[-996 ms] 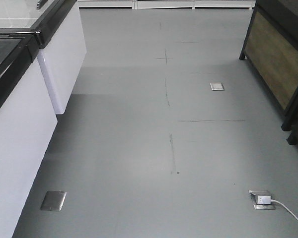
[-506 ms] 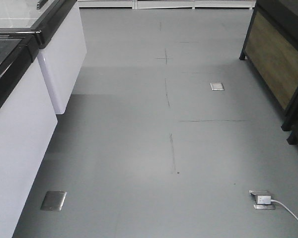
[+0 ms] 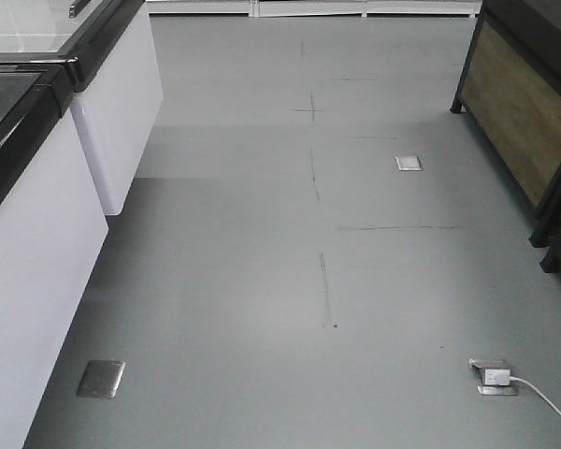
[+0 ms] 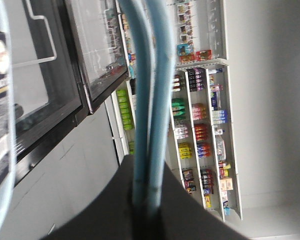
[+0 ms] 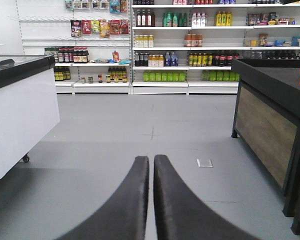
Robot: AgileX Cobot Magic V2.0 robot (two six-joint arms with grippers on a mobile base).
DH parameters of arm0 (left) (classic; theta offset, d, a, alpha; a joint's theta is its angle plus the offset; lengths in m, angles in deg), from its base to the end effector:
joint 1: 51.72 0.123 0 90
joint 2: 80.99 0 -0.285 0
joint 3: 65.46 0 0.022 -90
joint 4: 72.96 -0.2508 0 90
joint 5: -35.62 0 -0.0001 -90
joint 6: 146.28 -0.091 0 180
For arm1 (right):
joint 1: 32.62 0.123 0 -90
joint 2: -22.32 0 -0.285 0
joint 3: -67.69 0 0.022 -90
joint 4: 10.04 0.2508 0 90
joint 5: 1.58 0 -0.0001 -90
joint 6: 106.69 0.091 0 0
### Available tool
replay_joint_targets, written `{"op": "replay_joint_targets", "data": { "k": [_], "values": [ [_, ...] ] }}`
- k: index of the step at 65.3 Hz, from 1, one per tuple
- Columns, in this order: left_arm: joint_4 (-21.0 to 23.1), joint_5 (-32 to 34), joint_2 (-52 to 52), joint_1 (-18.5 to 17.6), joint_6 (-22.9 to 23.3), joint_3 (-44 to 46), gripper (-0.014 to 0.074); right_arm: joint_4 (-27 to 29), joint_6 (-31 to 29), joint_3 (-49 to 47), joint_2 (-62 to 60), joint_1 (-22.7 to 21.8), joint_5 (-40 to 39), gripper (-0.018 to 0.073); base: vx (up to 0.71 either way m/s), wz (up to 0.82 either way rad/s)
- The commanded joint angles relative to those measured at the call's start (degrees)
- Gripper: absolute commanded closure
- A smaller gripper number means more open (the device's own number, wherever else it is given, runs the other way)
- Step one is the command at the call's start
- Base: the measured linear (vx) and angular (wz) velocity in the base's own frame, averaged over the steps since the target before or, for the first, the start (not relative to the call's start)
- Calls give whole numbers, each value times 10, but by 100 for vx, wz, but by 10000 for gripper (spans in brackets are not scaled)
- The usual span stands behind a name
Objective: Left arm holds basket, right arm returns cookies
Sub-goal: 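Grasp the light-blue basket handle with the left gripper and lift it, then raise the held basket with the cookie box in front of the robot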
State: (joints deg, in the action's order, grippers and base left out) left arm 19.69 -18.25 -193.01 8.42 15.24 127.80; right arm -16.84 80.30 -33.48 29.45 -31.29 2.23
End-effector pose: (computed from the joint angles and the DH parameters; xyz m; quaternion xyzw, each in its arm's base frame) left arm 0.2686 0.3203 0.3660 -0.4967 0.5289 -0.4137 0.5499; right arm 0.0568 0.0006 0.1983 -0.0041 0.7055 0.0067 0.7087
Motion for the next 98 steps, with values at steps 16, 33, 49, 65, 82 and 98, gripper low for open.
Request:
{"op": "replay_joint_targets", "data": {
  "k": [16,33,49,65,82,98],
  "values": [
    [95,-49,89,-72,-18,37,603,-4,-6,10,-7,0,-43,565,0,0],
    [95,-125,98,-204,-59,38,602,-4,-6,10,-7,0,-43,565,0,0],
    [91,-155,98,-362,-93,24,602,-4,-6,10,-7,0,-43,565,0,0],
    [94,-141,98,-512,-154,-66,602,-4,-6,10,-7,0,-43,565,0,0],
    [95,-111,97,-627,-210,-175,602,-4,-6,10,-7,0,-43,565,0,0],
    [95,-123,97,-708,-242,-222,602,-4,-6,10,-7,0,-43,565,0,0]
  ]
}}
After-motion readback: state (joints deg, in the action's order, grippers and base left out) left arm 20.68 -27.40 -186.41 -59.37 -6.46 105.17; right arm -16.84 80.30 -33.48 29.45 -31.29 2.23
